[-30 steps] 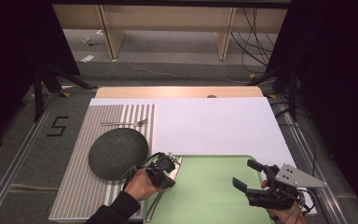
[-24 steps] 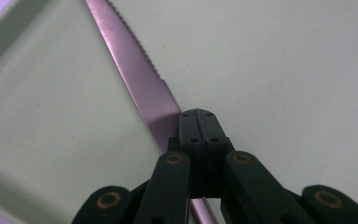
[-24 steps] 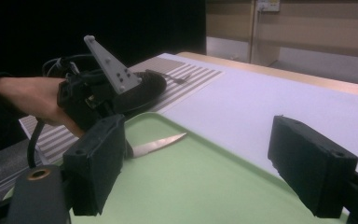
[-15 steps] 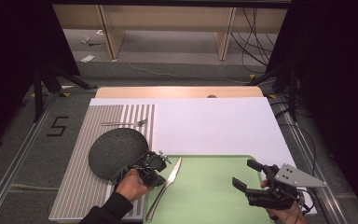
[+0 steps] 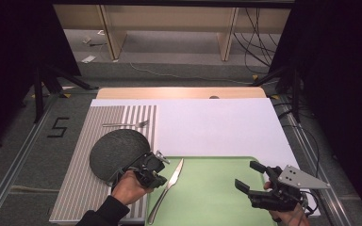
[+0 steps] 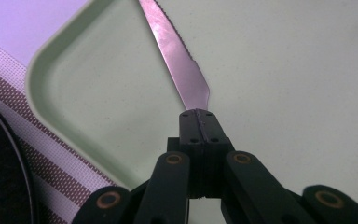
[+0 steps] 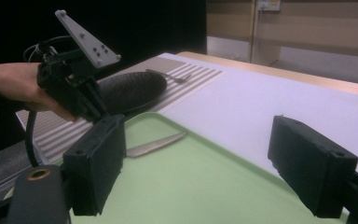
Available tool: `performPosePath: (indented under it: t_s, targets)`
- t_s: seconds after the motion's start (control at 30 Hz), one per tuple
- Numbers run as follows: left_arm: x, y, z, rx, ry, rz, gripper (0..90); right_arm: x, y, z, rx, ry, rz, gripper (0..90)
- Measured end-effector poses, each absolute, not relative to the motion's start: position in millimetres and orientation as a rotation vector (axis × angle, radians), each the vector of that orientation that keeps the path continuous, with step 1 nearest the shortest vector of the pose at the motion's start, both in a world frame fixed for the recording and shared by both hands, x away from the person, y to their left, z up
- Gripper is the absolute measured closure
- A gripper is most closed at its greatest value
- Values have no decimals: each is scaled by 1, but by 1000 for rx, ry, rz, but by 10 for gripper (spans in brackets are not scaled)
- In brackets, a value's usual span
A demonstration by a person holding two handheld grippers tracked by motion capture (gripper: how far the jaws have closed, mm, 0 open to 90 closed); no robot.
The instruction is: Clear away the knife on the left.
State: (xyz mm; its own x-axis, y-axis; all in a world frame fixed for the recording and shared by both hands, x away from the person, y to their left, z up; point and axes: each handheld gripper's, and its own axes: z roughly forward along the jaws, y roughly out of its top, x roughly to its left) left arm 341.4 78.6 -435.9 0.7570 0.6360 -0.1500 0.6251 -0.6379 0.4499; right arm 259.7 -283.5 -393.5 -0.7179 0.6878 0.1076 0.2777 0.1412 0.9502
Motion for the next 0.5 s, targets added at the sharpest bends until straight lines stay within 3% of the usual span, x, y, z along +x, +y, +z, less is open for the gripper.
performPosePath:
  t_s: [0.2, 0.5]
  targets:
    - [338, 86, -432, 2394, 932, -7, 776, 259, -283, -393, 930, 2071, 1602, 201]
    - [335, 90, -428, 2313, 886, -37, 421, 260, -284, -393, 930, 2071, 1601, 201]
